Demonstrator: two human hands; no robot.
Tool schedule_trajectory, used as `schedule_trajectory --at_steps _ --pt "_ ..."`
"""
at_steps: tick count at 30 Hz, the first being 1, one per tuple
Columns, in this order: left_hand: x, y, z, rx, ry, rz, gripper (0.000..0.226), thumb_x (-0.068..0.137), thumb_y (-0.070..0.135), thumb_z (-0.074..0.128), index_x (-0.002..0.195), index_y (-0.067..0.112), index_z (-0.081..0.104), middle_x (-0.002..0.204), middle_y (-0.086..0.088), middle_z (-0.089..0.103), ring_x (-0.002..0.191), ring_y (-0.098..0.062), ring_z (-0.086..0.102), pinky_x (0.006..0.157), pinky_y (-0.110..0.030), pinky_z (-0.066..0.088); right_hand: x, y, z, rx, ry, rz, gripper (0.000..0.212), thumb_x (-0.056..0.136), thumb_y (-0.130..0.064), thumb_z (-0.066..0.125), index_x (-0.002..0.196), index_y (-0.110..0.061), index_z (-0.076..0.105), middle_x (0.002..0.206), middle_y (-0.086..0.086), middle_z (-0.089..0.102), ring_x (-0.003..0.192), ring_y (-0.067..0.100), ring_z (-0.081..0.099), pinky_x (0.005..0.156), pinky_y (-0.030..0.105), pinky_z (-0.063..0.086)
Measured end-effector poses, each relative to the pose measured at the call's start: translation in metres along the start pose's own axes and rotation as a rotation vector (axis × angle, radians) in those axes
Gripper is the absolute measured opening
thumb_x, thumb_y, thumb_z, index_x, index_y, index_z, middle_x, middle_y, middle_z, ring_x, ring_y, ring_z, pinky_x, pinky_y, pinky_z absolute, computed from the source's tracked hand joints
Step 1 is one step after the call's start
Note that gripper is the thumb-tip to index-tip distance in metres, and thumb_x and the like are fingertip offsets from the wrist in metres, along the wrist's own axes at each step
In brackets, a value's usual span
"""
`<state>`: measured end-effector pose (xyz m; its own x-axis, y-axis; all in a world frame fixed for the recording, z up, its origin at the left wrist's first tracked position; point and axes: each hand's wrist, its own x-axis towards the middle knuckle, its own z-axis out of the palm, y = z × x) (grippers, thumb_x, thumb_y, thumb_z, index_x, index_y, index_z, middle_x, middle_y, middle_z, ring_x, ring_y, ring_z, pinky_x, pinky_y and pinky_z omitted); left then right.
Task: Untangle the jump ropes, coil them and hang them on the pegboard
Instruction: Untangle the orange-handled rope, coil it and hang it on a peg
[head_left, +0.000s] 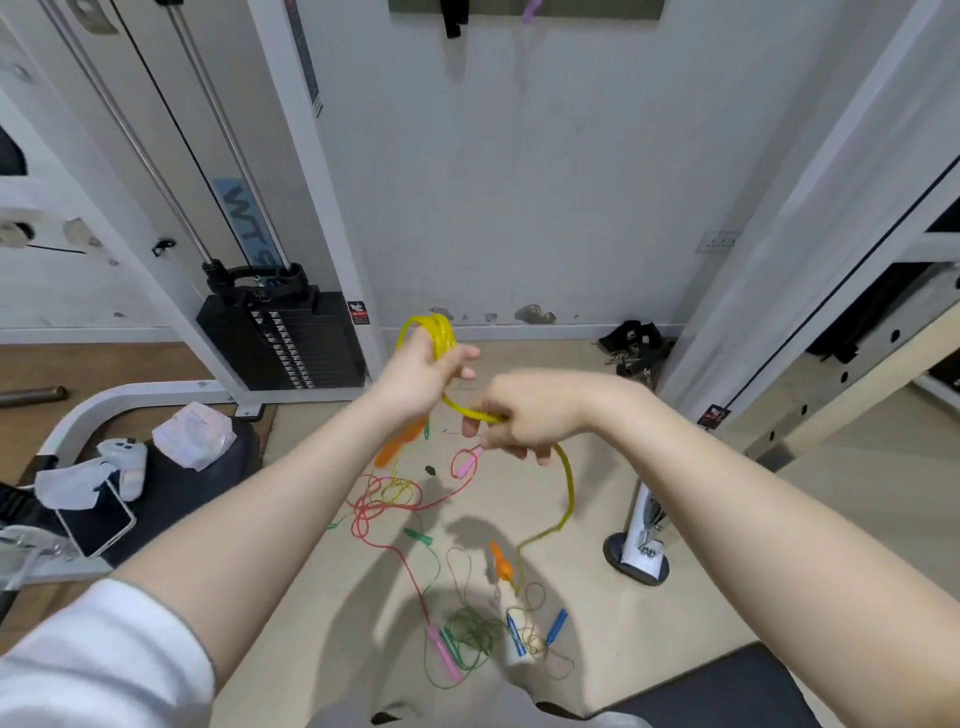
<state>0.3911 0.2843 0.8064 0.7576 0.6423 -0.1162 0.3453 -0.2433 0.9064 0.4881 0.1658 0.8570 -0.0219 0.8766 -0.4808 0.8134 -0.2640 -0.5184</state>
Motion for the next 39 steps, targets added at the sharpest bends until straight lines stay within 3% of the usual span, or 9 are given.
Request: schedule_trajectory --at_steps 4,7,12,18,21,26,30,35,39 --pt "-0.020 -0.001 -0.008 -0.228 -0.204 -0.110 0.056 0.098 0.049 0.029 0.083 0.006 0.060 0.058 -0.005 0.064 0.054 -0.019 0.058 0.071 -0.036 0.051 -0.002 0.002 -0.036 -0.166 0.426 -0.085 0.007 0.084 -0.022 0.065 0.083 -0.016 0.069 0.061 -0.004 0.057 0.056 0.003 0.049 0.055 0.018 0.035" --pt "-0.036 0.015 -0.024 -0.266 -0.458 -0.137 0.083 0.089 0.064 0.013 0.092 -0.002 0.063 0.047 -0.005 0.058 0.037 -0.014 0.048 0.053 -0.027 0.042 0.004 0.018 -0.036 0.165 0.632 -0.111 0.019 0.076 -0.022 0.075 0.066 -0.023 0.059 0.060 -0.006 0.052 0.056 0.002 0.043 0.057 0.020 0.035" --pt "-0.044 0.032 -0.047 -0.495 -0.681 0.192 0.057 0.078 0.060 0.056 0.090 0.006 0.069 0.044 0.002 0.056 0.034 -0.005 0.044 0.061 -0.032 0.040 0.037 0.020 -0.003 0.431 0.561 -0.055 0.014 0.082 -0.018 0.060 0.075 -0.006 0.064 0.069 0.007 0.060 0.064 0.014 0.053 0.066 0.039 0.047" --pt "-0.035 0.029 -0.069 -0.779 -0.155 0.088 0.036 0.092 0.034 0.045 0.098 0.002 0.059 0.074 -0.003 0.072 0.046 -0.004 0.058 0.055 -0.016 0.052 0.049 -0.006 0.037 0.364 0.113 0.159 0.011 0.092 -0.014 0.053 0.098 -0.007 0.056 0.056 0.005 0.049 0.034 0.008 0.041 0.037 0.020 0.040" --pt "-0.032 0.007 -0.071 -0.786 0.053 -0.013 0.027 0.099 0.024 0.040 0.098 0.001 0.054 0.094 -0.013 0.068 0.056 -0.007 0.066 0.052 -0.018 0.053 0.050 -0.036 0.033 0.164 -0.014 0.146 0.029 0.087 -0.022 0.064 0.108 -0.008 0.049 0.064 0.002 0.049 0.037 0.006 0.047 0.039 0.021 0.042" --pt "-0.019 -0.030 -0.089 -0.140 0.319 0.057 0.026 0.097 0.026 0.047 0.097 0.003 0.059 0.095 -0.002 0.069 0.061 0.004 0.065 0.079 -0.022 0.053 0.054 -0.077 0.015 -0.092 -0.011 -0.034 0.009 0.087 -0.018 0.061 0.094 -0.016 0.055 0.056 -0.009 0.056 0.057 0.017 0.060 0.059 0.024 0.045" --pt "-0.033 -0.039 -0.109 0.305 0.189 0.143 0.033 0.096 0.033 0.048 0.082 0.006 0.061 0.074 0.003 0.069 0.062 0.000 0.061 0.063 -0.009 0.044 0.053 -0.087 -0.013 -0.293 0.405 -0.114 0.012 0.091 -0.023 0.057 0.081 -0.017 0.057 0.069 -0.002 0.055 0.054 0.014 0.055 0.063 0.027 0.042" --pt "-0.065 -0.021 -0.119 -0.262 -0.223 0.031 0.066 0.092 0.055 0.027 0.080 0.001 0.063 0.057 -0.013 0.063 0.042 -0.017 0.055 0.053 -0.025 0.047 0.065 -0.075 -0.019 0.116 0.775 -0.183 0.033 0.073 -0.035 0.077 0.061 -0.022 0.050 0.052 -0.011 0.043 0.049 0.004 0.040 0.054 0.020 0.033" --pt "-0.074 -0.004 -0.137 -0.496 -0.414 0.205 0.051 0.072 0.057 0.067 0.084 0.007 0.067 0.051 -0.002 0.061 0.036 -0.009 0.049 0.052 -0.026 0.041 0.080 -0.081 0.002 0.180 0.684 -0.065 0.032 0.078 -0.042 0.048 0.071 -0.012 0.059 0.063 -0.008 0.060 0.060 0.013 0.057 0.061 0.036 0.051"
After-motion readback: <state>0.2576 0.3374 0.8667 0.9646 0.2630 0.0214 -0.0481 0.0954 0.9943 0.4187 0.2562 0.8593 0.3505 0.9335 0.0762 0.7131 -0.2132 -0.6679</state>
